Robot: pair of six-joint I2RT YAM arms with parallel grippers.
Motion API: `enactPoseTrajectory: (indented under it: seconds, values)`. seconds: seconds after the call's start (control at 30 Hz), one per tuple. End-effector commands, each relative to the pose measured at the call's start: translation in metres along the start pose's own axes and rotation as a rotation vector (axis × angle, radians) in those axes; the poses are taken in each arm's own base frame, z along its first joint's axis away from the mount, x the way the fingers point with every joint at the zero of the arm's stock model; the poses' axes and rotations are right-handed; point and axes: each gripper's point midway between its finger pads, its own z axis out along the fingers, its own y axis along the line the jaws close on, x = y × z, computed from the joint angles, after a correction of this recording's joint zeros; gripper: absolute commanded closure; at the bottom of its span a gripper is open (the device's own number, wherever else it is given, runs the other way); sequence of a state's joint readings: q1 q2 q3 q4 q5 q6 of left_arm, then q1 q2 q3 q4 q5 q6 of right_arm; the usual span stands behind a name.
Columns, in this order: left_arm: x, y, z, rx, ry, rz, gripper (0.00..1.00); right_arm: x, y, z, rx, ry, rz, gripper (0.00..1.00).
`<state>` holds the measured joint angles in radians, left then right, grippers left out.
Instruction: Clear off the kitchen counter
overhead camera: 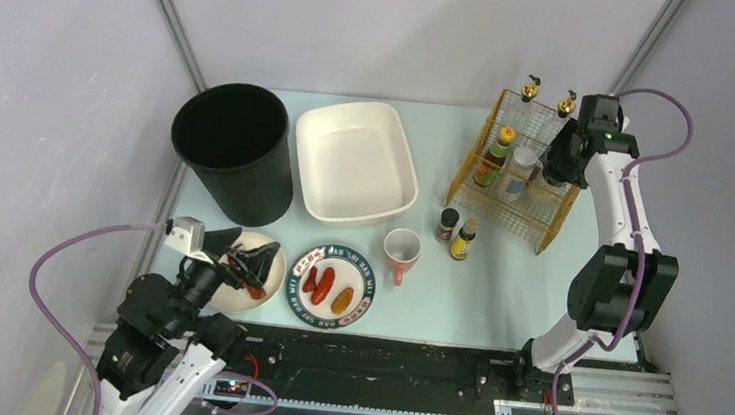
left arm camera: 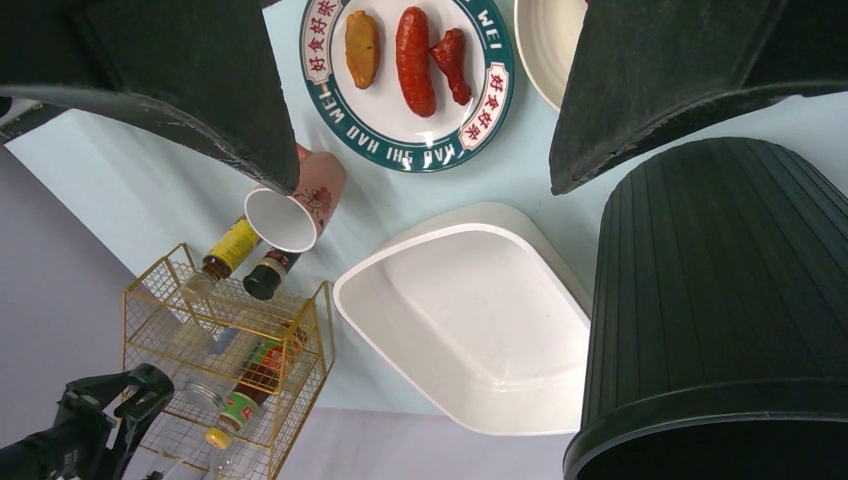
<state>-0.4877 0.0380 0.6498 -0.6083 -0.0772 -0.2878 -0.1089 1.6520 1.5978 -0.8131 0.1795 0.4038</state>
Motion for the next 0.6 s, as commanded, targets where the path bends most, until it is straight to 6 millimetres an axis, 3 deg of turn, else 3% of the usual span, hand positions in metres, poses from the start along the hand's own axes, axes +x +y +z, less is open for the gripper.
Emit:
enactPoseTrajectory:
  seconds: [0.0, 0.23, 0.33, 0.57]
  values:
    - [-0.004, 0.002, 0.0, -0.01, -0.024, 0.001, 0.02, -0.007, 0.005, 0.014, 0.021, -0.048, 0.012, 1.0]
    - [-0.003, 0.002, 0.002, -0.009, -0.016, 0.002, 0.02, 0.01, -0.002, 0.034, 0.072, -0.006, -0.001, 1.0]
    - [-0.002, 0.001, 0.002, -0.008, -0.011, 0.002, 0.02, 0.017, -0.005, 0.042, 0.089, 0.014, -0.004, 0.94]
    - [-0.002, 0.001, 0.003, -0.008, -0.009, 0.003, 0.02, 0.027, -0.007, 0.051, 0.104, 0.049, -0.015, 0.6]
